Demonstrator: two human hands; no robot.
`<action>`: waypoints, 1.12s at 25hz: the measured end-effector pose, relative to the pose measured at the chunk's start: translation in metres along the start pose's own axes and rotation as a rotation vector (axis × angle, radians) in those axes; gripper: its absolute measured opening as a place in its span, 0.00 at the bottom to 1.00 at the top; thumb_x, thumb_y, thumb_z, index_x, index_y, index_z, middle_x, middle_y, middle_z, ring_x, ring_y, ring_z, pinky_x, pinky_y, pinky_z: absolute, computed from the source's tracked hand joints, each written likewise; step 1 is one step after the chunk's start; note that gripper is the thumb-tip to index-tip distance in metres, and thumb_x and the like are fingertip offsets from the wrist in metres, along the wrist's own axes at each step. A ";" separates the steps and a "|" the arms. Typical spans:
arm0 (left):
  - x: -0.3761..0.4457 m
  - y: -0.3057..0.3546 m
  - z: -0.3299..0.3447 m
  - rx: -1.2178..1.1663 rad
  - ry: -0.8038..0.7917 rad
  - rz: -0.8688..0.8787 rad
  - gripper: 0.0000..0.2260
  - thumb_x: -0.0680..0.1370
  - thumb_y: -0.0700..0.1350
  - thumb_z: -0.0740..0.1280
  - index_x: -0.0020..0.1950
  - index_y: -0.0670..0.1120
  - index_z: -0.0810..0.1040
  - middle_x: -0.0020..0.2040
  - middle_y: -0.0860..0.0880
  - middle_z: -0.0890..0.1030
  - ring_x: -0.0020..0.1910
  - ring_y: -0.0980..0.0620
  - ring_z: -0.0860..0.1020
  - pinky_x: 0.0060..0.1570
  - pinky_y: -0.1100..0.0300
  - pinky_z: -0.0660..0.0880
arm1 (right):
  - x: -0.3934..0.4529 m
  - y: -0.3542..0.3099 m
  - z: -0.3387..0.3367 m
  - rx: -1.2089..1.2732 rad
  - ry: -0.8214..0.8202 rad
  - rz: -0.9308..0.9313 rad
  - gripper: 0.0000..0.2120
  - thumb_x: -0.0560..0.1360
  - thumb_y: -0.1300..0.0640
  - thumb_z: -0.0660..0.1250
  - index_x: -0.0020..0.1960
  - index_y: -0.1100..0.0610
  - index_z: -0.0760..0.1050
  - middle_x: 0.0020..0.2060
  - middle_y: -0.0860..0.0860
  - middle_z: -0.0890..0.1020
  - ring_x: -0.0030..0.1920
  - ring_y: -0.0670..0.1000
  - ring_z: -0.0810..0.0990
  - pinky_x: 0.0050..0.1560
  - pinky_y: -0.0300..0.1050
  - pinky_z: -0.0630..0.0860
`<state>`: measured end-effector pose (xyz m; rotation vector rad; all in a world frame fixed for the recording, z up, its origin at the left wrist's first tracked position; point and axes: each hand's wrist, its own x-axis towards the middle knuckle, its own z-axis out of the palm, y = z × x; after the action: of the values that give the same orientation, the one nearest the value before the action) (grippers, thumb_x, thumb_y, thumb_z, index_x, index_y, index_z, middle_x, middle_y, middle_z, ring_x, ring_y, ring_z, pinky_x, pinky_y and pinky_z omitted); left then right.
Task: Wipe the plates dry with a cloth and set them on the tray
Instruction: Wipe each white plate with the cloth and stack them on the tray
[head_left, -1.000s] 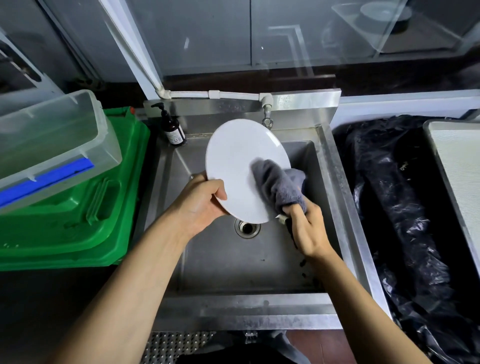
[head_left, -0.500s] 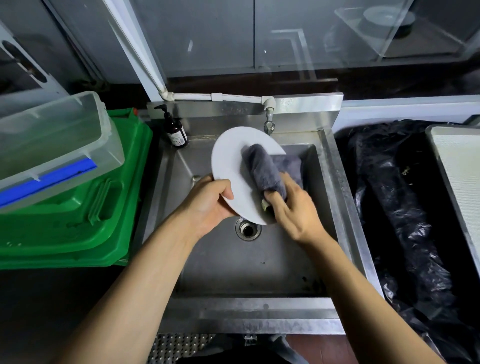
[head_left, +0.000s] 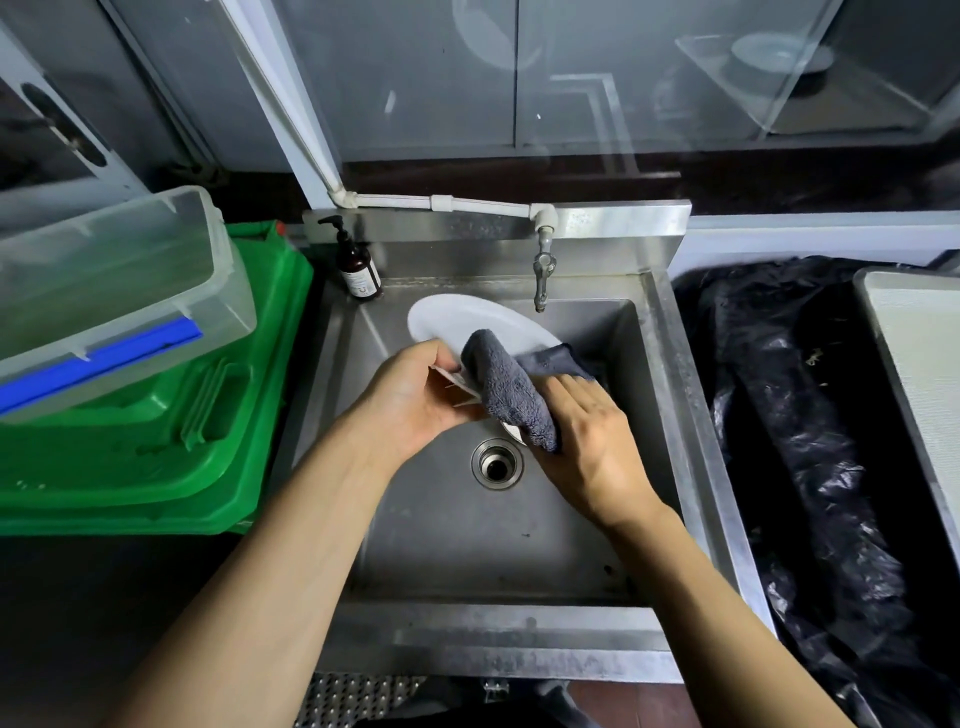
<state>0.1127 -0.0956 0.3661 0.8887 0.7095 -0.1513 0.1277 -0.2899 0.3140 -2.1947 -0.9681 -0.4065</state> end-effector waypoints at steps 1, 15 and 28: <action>-0.001 0.002 0.000 0.016 -0.013 -0.016 0.10 0.73 0.35 0.56 0.51 0.39 0.73 0.48 0.37 0.77 0.41 0.41 0.81 0.40 0.40 0.82 | 0.000 0.000 0.001 0.025 0.005 0.012 0.16 0.69 0.65 0.74 0.52 0.55 0.73 0.41 0.54 0.78 0.42 0.58 0.75 0.43 0.49 0.70; 0.015 -0.036 -0.057 0.347 0.242 0.001 0.08 0.73 0.37 0.63 0.50 0.44 0.78 0.49 0.43 0.81 0.45 0.47 0.80 0.45 0.55 0.81 | -0.001 0.022 0.001 1.190 0.337 1.247 0.13 0.73 0.57 0.77 0.54 0.62 0.83 0.43 0.57 0.86 0.43 0.55 0.86 0.43 0.56 0.85; 0.000 -0.031 -0.038 0.056 -0.045 0.037 0.22 0.63 0.32 0.60 0.54 0.44 0.80 0.50 0.44 0.84 0.46 0.45 0.84 0.48 0.49 0.81 | -0.017 0.018 0.003 0.817 0.394 1.247 0.09 0.68 0.44 0.65 0.37 0.49 0.79 0.32 0.40 0.80 0.37 0.43 0.77 0.39 0.38 0.75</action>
<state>0.0815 -0.0869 0.3296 0.9485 0.6493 -0.1587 0.1302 -0.3051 0.2944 -1.4640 0.4712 0.1555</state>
